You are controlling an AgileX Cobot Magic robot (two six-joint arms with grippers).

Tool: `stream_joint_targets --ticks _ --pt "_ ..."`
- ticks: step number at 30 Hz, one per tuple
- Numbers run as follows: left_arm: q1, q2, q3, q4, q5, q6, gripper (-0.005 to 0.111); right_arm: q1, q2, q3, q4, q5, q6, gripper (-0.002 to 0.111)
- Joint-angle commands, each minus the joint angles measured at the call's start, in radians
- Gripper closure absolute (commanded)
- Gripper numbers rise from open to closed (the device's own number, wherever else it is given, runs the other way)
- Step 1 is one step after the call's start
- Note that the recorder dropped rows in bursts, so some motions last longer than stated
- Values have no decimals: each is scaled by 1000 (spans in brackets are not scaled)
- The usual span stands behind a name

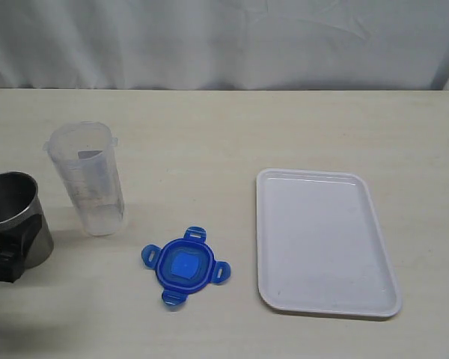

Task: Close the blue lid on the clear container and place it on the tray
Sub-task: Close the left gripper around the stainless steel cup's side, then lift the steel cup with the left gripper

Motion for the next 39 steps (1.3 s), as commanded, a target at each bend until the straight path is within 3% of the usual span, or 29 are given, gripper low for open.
stream_joint_targets --ticks 1,14,25,39 --pt "2 68 6 3 -37 16 2 -7 -4 3 -2 -3 0 104" --pt "2 190 -9 3 -83 30 2 -7 -4 3 -2 -3 0 104" --pt "2 350 -9 -23 -270 30 2 -7 -4 3 -2 -3 0 104" --pt "2 477 -148 -12 -213 7 2 -7 -4 3 -2 -3 0 104"
